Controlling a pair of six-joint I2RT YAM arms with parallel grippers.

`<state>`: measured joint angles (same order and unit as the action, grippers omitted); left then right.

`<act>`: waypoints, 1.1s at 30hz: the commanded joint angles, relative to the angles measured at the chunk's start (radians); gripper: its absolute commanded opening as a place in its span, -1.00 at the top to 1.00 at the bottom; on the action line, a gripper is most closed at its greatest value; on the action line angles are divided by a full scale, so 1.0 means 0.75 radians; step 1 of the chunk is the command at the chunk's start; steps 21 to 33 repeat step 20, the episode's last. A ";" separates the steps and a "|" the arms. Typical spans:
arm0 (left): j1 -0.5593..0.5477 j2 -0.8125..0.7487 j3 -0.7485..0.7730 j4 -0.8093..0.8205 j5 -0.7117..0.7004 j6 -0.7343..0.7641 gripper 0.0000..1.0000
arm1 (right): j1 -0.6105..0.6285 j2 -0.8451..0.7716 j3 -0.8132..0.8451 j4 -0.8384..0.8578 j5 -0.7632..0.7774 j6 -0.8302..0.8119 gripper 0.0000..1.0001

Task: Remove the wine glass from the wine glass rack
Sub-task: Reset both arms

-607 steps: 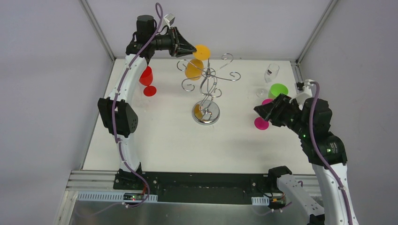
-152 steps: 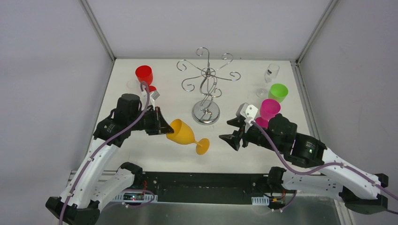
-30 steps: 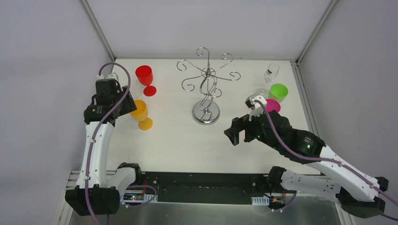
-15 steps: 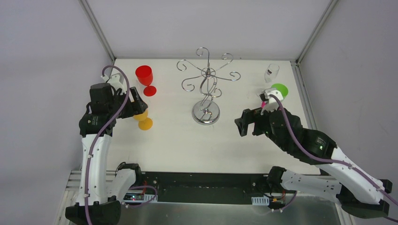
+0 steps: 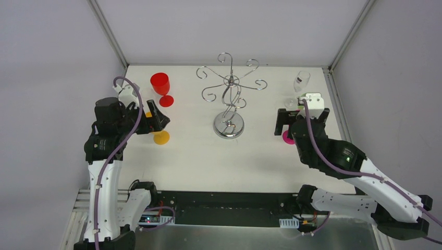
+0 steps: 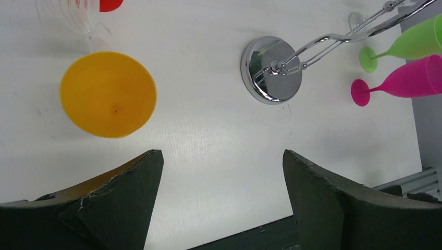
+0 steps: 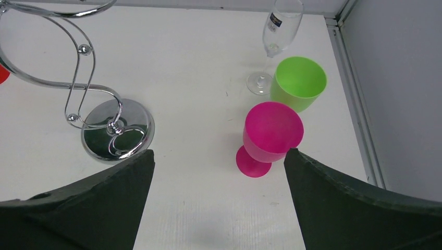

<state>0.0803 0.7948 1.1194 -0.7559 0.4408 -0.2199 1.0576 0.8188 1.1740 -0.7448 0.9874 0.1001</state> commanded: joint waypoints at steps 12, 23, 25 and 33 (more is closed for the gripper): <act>0.010 -0.036 0.037 0.015 0.023 -0.010 -0.98 | -0.004 0.018 -0.008 0.100 0.186 -0.008 -0.98; 0.011 -0.031 0.054 0.016 0.023 -0.012 -0.99 | -0.004 0.031 -0.013 0.109 0.221 0.003 -0.98; 0.011 -0.031 0.054 0.016 0.023 -0.012 -0.99 | -0.004 0.031 -0.013 0.109 0.221 0.003 -0.98; 0.011 -0.031 0.054 0.016 0.023 -0.012 -0.99 | -0.004 0.031 -0.013 0.109 0.221 0.003 -0.98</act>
